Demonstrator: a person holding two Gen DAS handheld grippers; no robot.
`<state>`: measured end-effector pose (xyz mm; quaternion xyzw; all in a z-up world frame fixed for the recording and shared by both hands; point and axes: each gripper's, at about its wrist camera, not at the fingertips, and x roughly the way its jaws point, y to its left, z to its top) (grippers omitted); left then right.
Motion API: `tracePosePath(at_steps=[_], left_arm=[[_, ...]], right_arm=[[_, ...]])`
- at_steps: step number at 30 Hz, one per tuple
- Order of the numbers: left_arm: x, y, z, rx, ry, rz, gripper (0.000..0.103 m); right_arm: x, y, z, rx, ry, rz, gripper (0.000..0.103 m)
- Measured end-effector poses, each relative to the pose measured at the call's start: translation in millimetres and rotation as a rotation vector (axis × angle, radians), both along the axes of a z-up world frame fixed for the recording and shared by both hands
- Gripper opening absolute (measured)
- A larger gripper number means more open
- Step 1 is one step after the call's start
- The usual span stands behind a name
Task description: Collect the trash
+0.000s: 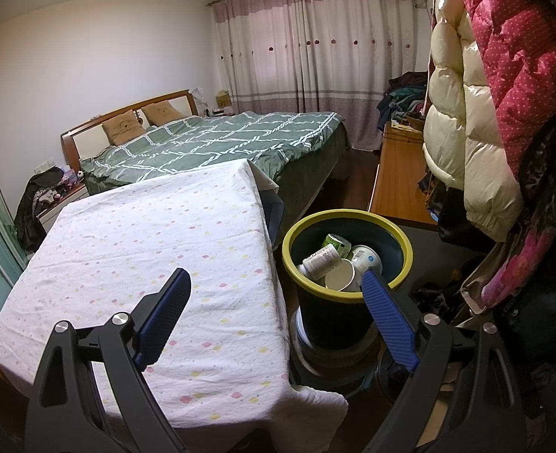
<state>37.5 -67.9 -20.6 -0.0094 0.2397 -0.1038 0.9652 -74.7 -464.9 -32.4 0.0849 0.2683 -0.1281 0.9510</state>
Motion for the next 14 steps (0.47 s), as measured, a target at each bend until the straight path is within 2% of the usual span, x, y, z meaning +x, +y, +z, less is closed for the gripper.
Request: tracePosePath(at_steps=[5, 8, 10, 14], left_arm=[[3.2, 0.3, -1.7, -0.008, 0.005, -0.015, 0.098], [14.4, 1.6, -4.5, -0.015, 0.046, -0.016, 0.098], [29.8, 3.6, -8.7, -0.024, 0.084, -0.022, 0.098], [71.6, 7.5, -23.2, 0.010, 0.126, 0.001, 0.098]], right_arm=[[2.4, -2.0, -1.2, 0.010, 0.006, 0.004, 0.087], [6.3, -2.3, 0.2, 0.016, 0.009, 0.013, 0.088], [12.9, -1.5, 1.1, 0.021, 0.013, 0.028, 0.090], [43.8, 6.9, -0.3, 0.039, 0.027, 0.081, 0.092]])
